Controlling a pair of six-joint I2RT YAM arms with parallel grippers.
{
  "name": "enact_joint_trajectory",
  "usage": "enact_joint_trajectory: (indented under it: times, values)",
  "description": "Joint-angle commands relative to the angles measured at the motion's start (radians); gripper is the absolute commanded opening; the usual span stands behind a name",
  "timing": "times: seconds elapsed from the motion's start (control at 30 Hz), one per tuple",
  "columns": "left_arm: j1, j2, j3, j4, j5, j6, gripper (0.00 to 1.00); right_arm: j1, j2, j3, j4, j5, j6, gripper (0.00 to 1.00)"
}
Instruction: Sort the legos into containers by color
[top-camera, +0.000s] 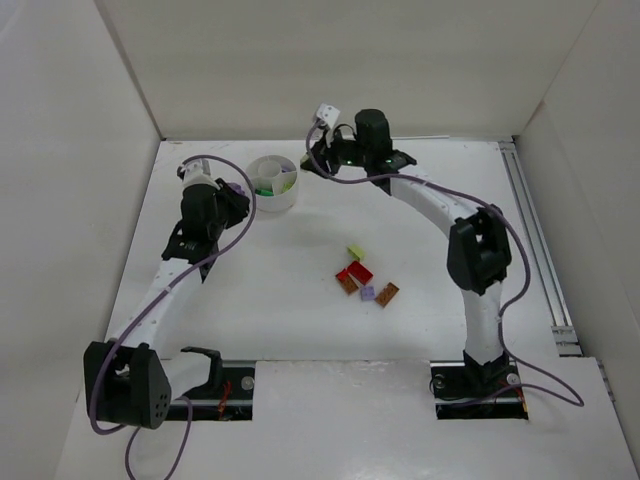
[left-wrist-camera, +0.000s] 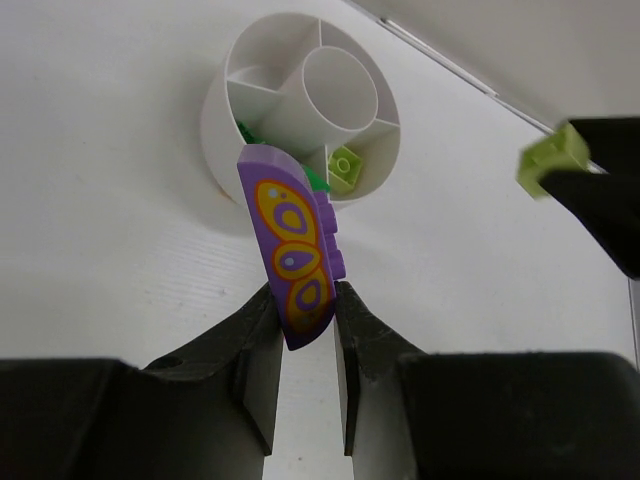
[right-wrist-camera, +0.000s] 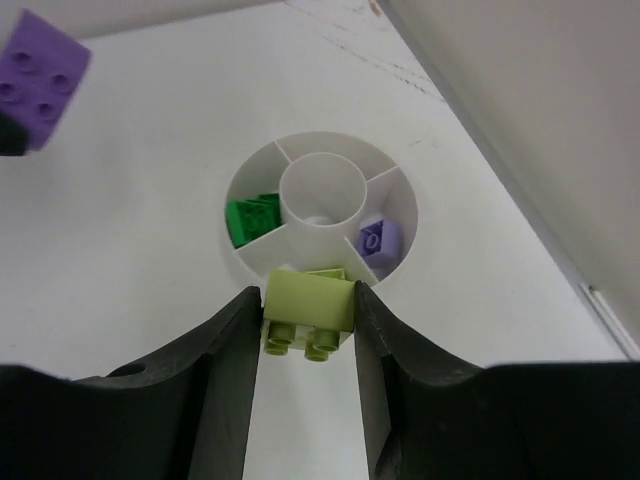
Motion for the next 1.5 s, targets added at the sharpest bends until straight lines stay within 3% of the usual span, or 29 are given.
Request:
enact_joint_trajectory:
  times: [0.0, 0.1, 0.23, 0.53, 0.57, 0.63, 0.8, 0.9, 1.0, 1.07, 1.13, 1.3, 1.47]
  values:
    - [0.021, -0.016, 0.024, -0.018, 0.116, -0.03, 0.0, 0.067, 0.093, 0.172, -0.057, 0.156, -0.163, 0.0]
    - [0.021, 0.009, 0.024, -0.018, 0.116, -0.03, 0.0, 0.095, 0.205, 0.274, -0.066, 0.236, -0.194, 0.0]
    - [0.042, 0.047, 0.035, -0.009, 0.14, -0.02, 0.0, 0.095, 0.317, 0.408, -0.066, 0.227, -0.194, 0.0]
    - [0.071, 0.075, 0.035, 0.025, 0.188, -0.011, 0.0, 0.104, 0.372, 0.419, -0.066, 0.276, -0.194, 0.14]
    - [0.071, 0.075, 0.035, 0.034, 0.188, -0.011, 0.0, 0.104, 0.372, 0.419, -0.066, 0.276, -0.194, 0.18]
    - [0.071, 0.075, 0.035, 0.034, 0.188, -0.011, 0.0, 0.104, 0.372, 0.408, -0.066, 0.276, -0.194, 0.33]
    - [0.071, 0.108, 0.081, 0.054, 0.228, 0.033, 0.0, 0.104, 0.328, 0.386, -0.066, 0.243, -0.194, 0.44]
    - [0.071, 0.148, 0.134, 0.054, 0.24, 0.068, 0.0, 0.104, 0.276, 0.374, -0.066, 0.185, -0.194, 0.55]
    - [0.071, 0.191, 0.189, 0.032, 0.249, 0.108, 0.0, 0.084, 0.215, 0.331, -0.075, 0.14, -0.194, 0.72]
    - [0.071, 0.207, 0.237, 0.023, 0.249, 0.119, 0.0, 0.075, 0.193, 0.313, -0.075, 0.123, -0.194, 0.76]
    - [0.071, 0.216, 0.262, 0.023, 0.234, 0.128, 0.0, 0.063, 0.184, 0.304, -0.084, 0.102, -0.194, 0.99]
    - [0.071, 0.294, 0.356, 0.028, 0.329, 0.245, 0.0, 0.031, 0.118, 0.224, -0.085, 0.091, -0.181, 1.0]
    - [0.071, 0.501, 0.59, -0.077, 0.613, 0.496, 0.0, -0.038, -0.026, 0.029, -0.085, 0.115, -0.19, 1.0]
